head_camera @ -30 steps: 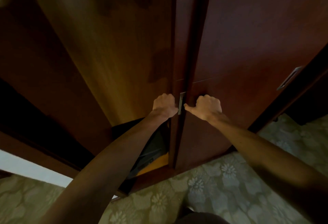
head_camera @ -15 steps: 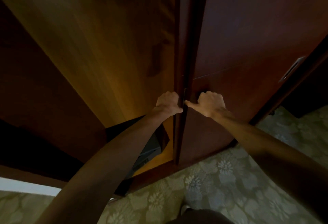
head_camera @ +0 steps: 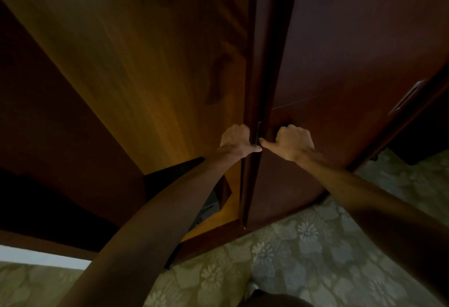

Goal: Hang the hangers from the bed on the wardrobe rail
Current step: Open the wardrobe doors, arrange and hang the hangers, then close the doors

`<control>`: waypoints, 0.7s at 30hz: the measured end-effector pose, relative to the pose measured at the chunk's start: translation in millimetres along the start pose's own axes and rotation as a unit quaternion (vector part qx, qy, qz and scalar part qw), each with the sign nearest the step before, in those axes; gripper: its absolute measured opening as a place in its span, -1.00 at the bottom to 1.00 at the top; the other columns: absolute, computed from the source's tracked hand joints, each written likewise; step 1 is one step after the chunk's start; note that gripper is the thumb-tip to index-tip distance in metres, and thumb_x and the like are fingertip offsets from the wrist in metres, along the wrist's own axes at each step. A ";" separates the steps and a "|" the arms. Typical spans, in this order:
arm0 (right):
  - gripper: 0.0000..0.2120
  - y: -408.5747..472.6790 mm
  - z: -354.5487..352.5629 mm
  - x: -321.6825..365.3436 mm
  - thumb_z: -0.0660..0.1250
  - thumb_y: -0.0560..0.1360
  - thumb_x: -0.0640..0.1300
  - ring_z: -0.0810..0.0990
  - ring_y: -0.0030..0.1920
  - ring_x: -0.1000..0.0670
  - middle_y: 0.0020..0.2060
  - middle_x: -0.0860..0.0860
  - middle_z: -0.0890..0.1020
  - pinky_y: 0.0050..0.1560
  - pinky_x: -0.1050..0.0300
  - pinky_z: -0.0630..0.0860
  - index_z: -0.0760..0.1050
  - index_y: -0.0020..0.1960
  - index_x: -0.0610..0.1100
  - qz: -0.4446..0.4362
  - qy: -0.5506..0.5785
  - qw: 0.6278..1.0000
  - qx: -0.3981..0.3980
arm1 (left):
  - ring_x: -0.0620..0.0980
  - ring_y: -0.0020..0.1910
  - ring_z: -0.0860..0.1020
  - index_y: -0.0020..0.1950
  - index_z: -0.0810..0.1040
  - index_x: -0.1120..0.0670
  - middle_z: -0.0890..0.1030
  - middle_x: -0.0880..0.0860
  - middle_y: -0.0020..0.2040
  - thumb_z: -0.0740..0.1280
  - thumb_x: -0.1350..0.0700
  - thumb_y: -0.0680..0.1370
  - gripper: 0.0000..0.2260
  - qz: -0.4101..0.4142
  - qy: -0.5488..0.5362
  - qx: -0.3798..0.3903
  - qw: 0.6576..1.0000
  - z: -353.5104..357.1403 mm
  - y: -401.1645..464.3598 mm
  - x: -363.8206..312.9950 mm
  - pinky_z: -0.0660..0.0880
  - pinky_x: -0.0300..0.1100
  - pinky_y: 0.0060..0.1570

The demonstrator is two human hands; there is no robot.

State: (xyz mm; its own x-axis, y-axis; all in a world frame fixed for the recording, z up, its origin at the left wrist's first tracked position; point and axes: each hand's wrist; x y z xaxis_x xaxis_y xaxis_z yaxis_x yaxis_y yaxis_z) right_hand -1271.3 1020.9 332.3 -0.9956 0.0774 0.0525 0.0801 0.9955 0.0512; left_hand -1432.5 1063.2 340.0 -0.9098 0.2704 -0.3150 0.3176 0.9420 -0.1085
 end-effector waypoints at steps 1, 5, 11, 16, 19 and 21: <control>-0.31 -0.3 -0.3 0.4 0.14 0.47 0.48 0.50 -0.48 0.03 -0.53 0.03 0.49 -0.29 0.09 0.57 0.42 -0.47 -0.10 0.004 0.001 1.000 0.000 | 0.06 0.05 0.63 0.06 0.60 0.14 0.65 0.08 0.03 0.50 -0.23 0.42 -0.52 0.003 -0.002 -0.004 1.000 0.3 0.4 -1.7 0.49 -0.17 -0.18; -0.32 -1.2 -0.7 0.8 0.16 0.47 0.46 0.51 -0.48 0.03 -0.54 0.02 0.49 -0.34 0.14 0.50 0.42 -0.47 -0.10 0.012 0.019 1.000 0.005 | 0.07 0.08 0.63 0.10 0.60 0.14 0.65 0.09 0.07 0.52 -0.21 0.41 -0.51 0.011 -0.014 -0.007 1.000 3.5 3.7 -10.4 0.51 -0.16 -0.15; -0.45 -3.1 -2.7 3.6 0.25 0.48 0.34 0.58 -0.40 -0.03 -0.49 0.02 0.51 -0.33 0.14 0.45 0.44 -0.45 -0.08 0.033 0.039 0.999 0.016 | 0.09 0.14 0.60 0.12 0.59 0.15 0.63 0.11 0.13 0.54 -0.06 0.45 -0.61 0.048 -0.005 0.016 0.999 10.9 11.3 -24.5 0.53 -0.12 -0.01; -0.44 -3.6 -1.8 5.3 0.22 0.49 0.36 0.47 -0.43 0.03 -0.48 0.05 0.49 -0.32 0.14 0.40 0.41 -0.45 -0.05 0.043 0.051 0.998 0.019 | 0.09 0.14 0.61 0.12 0.58 0.14 0.63 0.10 0.12 0.57 -0.12 0.39 -0.54 0.060 0.006 0.031 0.998 9.9 17.3 -20.5 0.58 -0.07 0.05; -0.43 -7.0 -2.2 8.1 0.20 0.51 0.37 0.51 -0.39 -0.01 -0.48 0.04 0.49 -0.30 0.13 0.45 0.39 -0.44 -0.06 0.045 0.060 0.997 0.026 | 0.10 0.11 0.61 0.09 0.58 0.15 0.64 0.10 0.10 0.57 -0.11 0.39 -0.55 0.071 0.008 0.036 0.997 8.0 16.5 -17.7 0.58 -0.07 0.01; -0.43 -9.3 -4.2 12.3 0.20 0.54 0.34 0.53 -0.40 -0.01 -0.48 0.04 0.48 -0.32 0.13 0.46 0.39 -0.45 -0.06 0.040 0.066 0.997 0.026 | 0.08 0.07 0.63 0.07 0.58 0.14 0.65 0.09 0.06 0.56 -0.08 0.42 -0.60 0.079 0.012 0.047 0.996 2.8 14.3 -16.6 0.58 -0.08 -0.03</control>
State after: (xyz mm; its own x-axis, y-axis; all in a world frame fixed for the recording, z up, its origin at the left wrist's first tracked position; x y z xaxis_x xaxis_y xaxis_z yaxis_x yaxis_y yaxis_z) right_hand -1284.0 1012.4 336.6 -0.9708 0.1531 0.1848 0.1538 0.9880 -0.0110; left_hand -1412.2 1071.6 341.1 -0.8524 0.4196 -0.3121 0.4799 0.8647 -0.1481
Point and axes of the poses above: each hand's wrist, its own y-axis towards the middle knuckle, its own z-axis out of the palm, x = y × z
